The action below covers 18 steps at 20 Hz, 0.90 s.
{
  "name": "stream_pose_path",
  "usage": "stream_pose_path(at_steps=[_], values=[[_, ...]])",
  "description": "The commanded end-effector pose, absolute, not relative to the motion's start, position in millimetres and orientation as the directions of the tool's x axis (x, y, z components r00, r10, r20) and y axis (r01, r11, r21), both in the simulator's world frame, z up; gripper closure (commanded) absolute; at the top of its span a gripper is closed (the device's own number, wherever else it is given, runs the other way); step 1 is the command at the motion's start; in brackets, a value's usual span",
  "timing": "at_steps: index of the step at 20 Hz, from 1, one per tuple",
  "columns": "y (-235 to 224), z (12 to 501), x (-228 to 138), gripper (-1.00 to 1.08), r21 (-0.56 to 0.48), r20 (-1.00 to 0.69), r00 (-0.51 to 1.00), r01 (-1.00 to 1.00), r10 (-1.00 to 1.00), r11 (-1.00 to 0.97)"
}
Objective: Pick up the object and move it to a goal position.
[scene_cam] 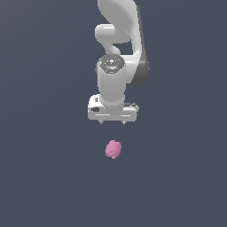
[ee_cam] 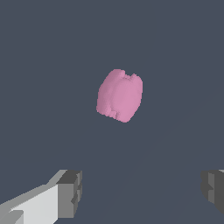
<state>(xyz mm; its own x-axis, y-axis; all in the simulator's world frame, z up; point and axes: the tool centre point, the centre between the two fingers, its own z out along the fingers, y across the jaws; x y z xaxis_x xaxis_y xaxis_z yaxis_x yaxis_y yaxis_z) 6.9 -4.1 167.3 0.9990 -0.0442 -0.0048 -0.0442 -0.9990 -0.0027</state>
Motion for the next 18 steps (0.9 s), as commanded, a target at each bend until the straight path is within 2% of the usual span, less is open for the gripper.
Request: stream_pose_path(at_steps=[1,18], values=[[-4.1,167.3,6.9,-0.92,-0.003,-0.005,0.999,-0.044,-0.044,-0.999],[-1.3,173.4,19.4,-0.92,0.018,0.010,0.999,-0.042,-0.041,-0.999]])
